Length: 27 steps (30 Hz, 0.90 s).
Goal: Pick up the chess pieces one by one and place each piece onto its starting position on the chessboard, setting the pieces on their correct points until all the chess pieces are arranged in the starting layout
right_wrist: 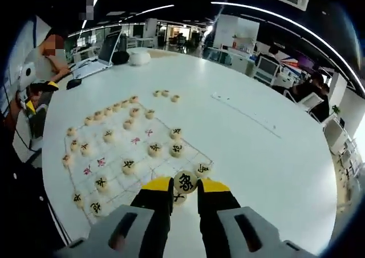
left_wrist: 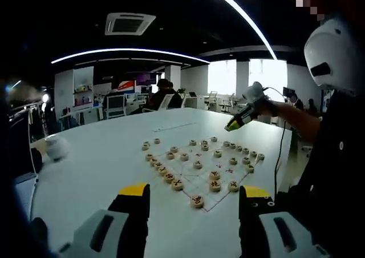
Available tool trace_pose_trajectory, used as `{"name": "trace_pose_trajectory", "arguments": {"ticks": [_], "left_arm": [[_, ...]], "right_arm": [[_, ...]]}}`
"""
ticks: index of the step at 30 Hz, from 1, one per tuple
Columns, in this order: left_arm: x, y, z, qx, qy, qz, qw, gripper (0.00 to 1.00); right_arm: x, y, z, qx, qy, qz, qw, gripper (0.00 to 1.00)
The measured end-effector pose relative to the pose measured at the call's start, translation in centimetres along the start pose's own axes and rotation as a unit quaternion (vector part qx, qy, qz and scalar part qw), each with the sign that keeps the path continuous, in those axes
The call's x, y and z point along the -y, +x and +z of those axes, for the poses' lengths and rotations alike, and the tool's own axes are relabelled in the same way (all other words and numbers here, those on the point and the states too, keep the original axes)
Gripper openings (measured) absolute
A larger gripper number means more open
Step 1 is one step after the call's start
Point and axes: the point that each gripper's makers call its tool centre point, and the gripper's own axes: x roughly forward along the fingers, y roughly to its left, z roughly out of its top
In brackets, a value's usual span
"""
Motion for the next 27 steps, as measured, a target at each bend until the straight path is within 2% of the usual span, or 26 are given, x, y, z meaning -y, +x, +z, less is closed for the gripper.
{"name": "trace_pose_trajectory", "arguments": {"ticks": [7,10,17,27], "left_arm": [[-0.2,0.0,-0.3,-0.002,-0.001,0.001,1.0,0.64],[-0.1,0.0,-0.3,-0.001,-0.002,0.0,1.0,0.64],[-0.2,-0.1,-0.5,-0.004,-0.002,0.003,1.0,0.64],[-0.1,0.0,-0.4,-0.005,-0.001,0.002,1.0,0.63]], "right_arm": [[0.0,2.9,-1.1,-0.038,0.017,0.015,0.999,0.18],[0.0,3.4,-1.6,-0.051,0.027,0.018,0.9982,0.18],[-0.2,4.0,-2.4,-0.067,0.042,0.02,0.9967,0.18],[-0.3,4.3,-2.9,-0.074,0.047,0.024,0.9959,0.19]]}}
